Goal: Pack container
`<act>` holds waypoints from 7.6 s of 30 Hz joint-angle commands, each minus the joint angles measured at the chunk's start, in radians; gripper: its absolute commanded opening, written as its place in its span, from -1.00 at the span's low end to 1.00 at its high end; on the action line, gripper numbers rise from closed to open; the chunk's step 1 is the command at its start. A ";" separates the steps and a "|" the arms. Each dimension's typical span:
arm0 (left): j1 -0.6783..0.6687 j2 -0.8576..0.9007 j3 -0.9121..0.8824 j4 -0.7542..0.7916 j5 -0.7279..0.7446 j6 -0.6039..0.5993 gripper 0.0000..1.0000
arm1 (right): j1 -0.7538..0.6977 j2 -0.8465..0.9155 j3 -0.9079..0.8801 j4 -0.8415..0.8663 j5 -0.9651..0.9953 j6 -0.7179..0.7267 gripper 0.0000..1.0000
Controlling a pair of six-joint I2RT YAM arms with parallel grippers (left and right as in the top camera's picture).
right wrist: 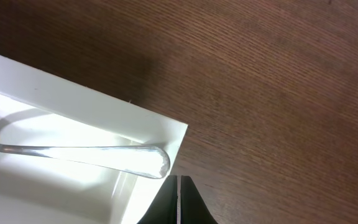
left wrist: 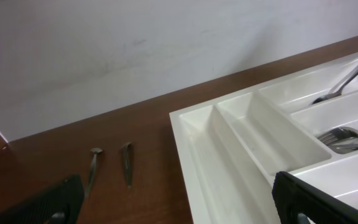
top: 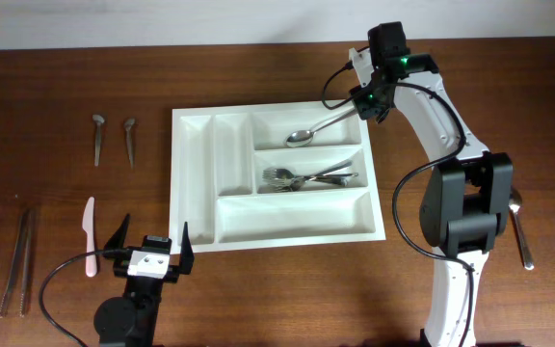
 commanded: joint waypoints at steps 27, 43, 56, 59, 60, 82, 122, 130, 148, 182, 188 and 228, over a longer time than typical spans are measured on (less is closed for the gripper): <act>0.006 -0.006 -0.006 -0.003 -0.003 0.008 0.98 | 0.009 0.042 0.019 0.006 -0.063 -0.003 -0.92; 0.006 -0.006 -0.006 -0.003 -0.003 0.008 0.98 | 0.008 0.042 0.019 0.051 -0.013 -0.003 -0.92; 0.006 -0.006 -0.006 -0.003 -0.003 0.008 0.98 | 0.008 0.043 0.019 0.052 0.050 -0.003 -0.92; 0.006 -0.006 -0.006 -0.003 -0.003 0.008 0.98 | 0.008 0.045 0.019 0.049 0.050 -0.003 -0.92; 0.006 -0.006 -0.006 -0.003 -0.003 0.008 0.98 | 0.008 0.046 0.019 0.047 0.046 -0.003 -0.92; 0.006 -0.006 -0.006 -0.003 -0.003 0.008 0.98 | 0.009 0.064 0.019 0.030 0.027 -0.003 -0.92; 0.006 -0.006 -0.006 -0.003 -0.003 0.008 0.98 | 0.012 0.058 0.068 -0.023 0.002 -0.041 -0.92; 0.006 -0.006 -0.006 -0.003 -0.003 0.008 0.98 | 0.012 0.058 0.068 -0.023 -0.041 -0.041 -0.92; 0.006 -0.006 -0.006 -0.003 -0.003 0.008 0.98 | 0.016 0.058 0.068 -0.024 -0.077 -0.040 -0.92; 0.006 -0.006 -0.006 -0.003 -0.003 0.008 0.98 | 0.015 0.081 0.067 -0.003 0.013 -0.040 -0.92; 0.006 -0.006 -0.006 -0.003 -0.003 0.008 0.98 | 0.015 0.087 0.067 -0.010 0.013 -0.040 -0.92; 0.006 -0.006 -0.006 -0.003 -0.003 0.008 0.98 | 0.035 0.087 0.067 -0.035 -0.093 -0.036 -0.92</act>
